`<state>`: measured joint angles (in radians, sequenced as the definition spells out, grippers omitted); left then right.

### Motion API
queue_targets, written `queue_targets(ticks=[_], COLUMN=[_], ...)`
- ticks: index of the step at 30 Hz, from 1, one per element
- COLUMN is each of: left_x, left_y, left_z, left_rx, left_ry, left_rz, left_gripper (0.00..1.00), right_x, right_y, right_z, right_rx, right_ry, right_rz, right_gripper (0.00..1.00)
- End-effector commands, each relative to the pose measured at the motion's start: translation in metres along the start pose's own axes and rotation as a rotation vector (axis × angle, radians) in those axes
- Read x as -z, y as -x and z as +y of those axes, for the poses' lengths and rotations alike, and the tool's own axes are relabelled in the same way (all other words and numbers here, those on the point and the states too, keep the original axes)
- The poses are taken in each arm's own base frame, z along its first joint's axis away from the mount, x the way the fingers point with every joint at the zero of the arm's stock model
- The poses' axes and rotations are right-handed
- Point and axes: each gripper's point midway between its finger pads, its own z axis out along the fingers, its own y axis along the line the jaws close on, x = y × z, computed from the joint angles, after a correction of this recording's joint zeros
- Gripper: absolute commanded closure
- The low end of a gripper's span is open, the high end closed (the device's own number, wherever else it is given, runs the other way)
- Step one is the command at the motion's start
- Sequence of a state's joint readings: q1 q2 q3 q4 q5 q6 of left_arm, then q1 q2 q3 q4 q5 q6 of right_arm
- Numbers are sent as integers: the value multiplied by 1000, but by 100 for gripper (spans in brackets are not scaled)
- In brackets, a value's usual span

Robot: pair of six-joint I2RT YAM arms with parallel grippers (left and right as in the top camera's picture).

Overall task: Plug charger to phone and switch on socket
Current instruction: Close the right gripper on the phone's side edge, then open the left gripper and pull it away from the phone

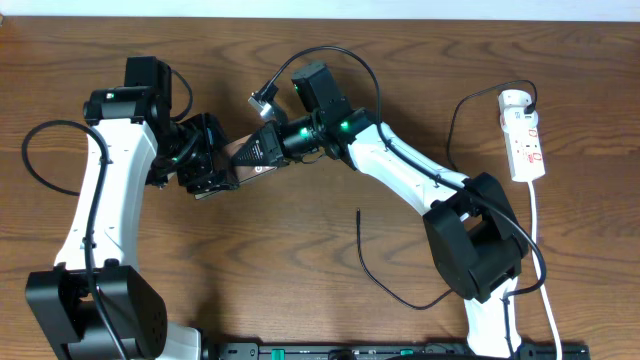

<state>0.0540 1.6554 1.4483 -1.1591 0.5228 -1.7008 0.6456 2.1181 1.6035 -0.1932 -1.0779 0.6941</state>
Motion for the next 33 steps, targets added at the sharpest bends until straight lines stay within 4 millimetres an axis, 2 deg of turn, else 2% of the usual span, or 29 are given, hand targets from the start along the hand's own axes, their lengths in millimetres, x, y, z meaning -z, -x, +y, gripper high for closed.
queue_targets(ticks=[1,6,9,17,19,22,26,29,33], left_x=[0,0,0,0,0,0,1,3,7], left_y=[-8,-8,-6,-5,-5,-5,-5,-6,-8], left_z=[2,1,1,1,1,-1,-7,-7,-9], left_rx=[4,4,-1,-11,-12,-32,-93,-111,-157], left_ry=[12,12,10,9,9,1,-23,-25,-33], left_rz=[30,29,21,16,16,17,24,46,97], left_gripper=[93,93,93,93,83,55,30,20,18], right_x=[-7,-7,-7,-7,-6,-6,-3,0,9], right_y=[-4,-4,-4,-3,-3,-2,0,3,10], right_z=[13,13,13,13,12,11,8,2,-3], right_rx=[54,54,54,53,53,55,53,42,36], right_ry=[36,35,36,35,34,31,17,-2,-10], right_rz=[28,28,28,27,25,22,11,-1,-25], right_gripper=[88,91,99,99,99,99,99,99,99])
